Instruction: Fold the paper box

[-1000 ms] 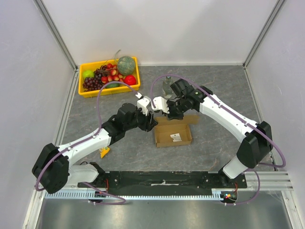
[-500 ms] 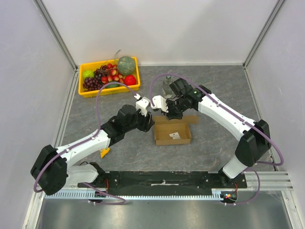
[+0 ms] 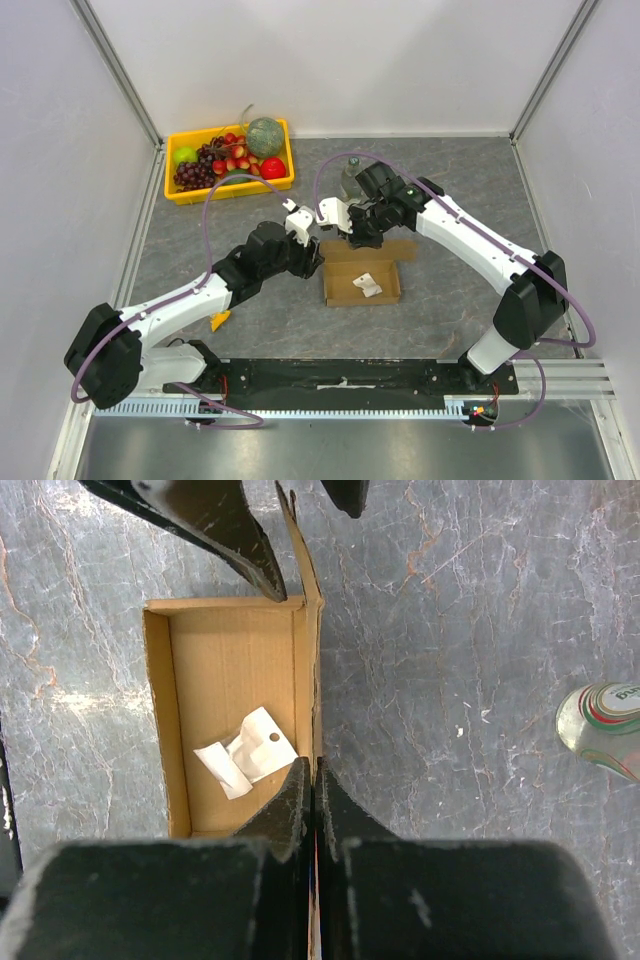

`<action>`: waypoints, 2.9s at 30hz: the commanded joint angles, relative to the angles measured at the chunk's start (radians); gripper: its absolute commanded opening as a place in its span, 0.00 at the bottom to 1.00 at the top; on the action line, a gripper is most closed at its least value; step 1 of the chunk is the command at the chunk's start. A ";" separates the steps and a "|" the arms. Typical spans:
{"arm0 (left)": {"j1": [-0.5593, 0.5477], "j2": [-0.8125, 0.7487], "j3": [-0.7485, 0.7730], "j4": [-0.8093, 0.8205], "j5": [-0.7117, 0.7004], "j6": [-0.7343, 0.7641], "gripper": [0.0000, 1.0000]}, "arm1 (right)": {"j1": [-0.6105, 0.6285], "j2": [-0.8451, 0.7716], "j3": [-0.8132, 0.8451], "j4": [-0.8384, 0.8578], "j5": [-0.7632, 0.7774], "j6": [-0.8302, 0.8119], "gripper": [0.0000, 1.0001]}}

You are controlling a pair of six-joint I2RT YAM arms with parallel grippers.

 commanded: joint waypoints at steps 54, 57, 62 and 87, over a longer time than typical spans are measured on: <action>-0.027 0.058 -0.010 0.060 -0.095 0.025 0.02 | -0.282 -0.428 -0.426 0.652 0.392 0.862 0.98; -0.026 0.063 -0.004 0.052 -0.094 0.024 0.02 | -0.285 -0.540 -0.594 0.803 0.407 0.965 0.98; -0.024 0.081 0.011 0.041 -0.100 0.016 0.02 | -0.286 -0.641 -0.700 0.818 0.440 1.046 0.98; -0.004 0.120 0.080 -0.016 -0.092 0.028 0.02 | -0.288 -0.635 -0.809 0.743 0.364 0.847 0.67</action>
